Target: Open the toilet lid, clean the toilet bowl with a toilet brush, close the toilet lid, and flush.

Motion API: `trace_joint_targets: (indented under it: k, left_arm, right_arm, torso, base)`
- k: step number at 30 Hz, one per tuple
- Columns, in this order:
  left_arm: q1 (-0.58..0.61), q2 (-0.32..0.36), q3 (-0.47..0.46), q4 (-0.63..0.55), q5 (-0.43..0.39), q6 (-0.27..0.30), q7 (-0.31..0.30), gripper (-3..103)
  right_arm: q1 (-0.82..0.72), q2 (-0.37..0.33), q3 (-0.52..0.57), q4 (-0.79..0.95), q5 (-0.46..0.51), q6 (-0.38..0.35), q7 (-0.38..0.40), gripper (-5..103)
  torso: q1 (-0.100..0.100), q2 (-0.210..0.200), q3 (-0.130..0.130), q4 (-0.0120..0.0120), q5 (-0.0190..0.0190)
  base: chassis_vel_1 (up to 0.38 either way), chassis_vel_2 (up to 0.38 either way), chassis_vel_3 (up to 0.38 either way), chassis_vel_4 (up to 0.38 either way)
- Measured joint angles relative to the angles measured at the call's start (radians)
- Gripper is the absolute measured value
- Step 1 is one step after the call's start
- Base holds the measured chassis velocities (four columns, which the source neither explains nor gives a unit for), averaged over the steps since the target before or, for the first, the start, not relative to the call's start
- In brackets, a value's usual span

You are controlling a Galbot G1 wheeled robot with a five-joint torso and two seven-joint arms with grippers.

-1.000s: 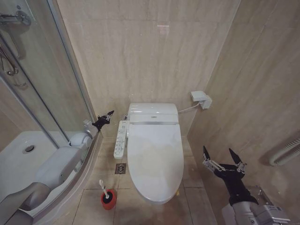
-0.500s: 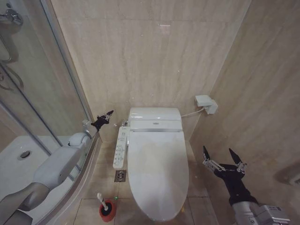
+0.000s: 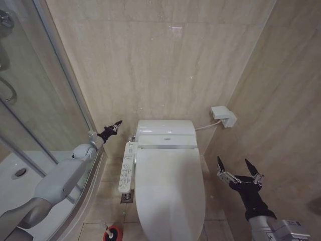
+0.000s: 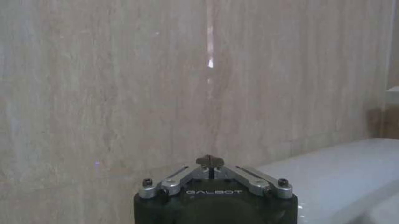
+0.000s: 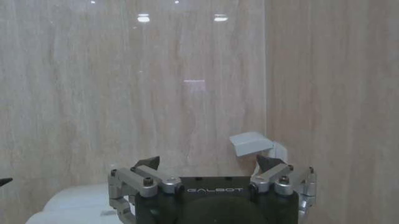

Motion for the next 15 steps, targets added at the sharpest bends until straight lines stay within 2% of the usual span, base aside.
trace_joint_targets:
  k: [8, 15]
  left_arm:
    - [0.004, -0.001, -0.002, 0.001, -0.001, -0.001, 0.019, 0]
    - [0.018, 0.010, -0.005, 0.013, 0.002, -0.005, 0.085, 0]
  right_arm:
    - [0.000, 0.000, 0.000, 0.000, 0.000, 0.000, 0.000, 100]
    - [0.000, 0.000, 0.000, 0.000, 0.000, 0.000, 0.000, 100]
  torso:
    - [0.000, 0.000, 0.000, -0.0005, 0.0005]
    - [0.000, 0.000, 0.000, -0.0003, 0.0000]
  base:
    - [-0.132, 0.058, 0.150, -0.035]
    - [-0.012, -0.003, 0.003, -0.003]
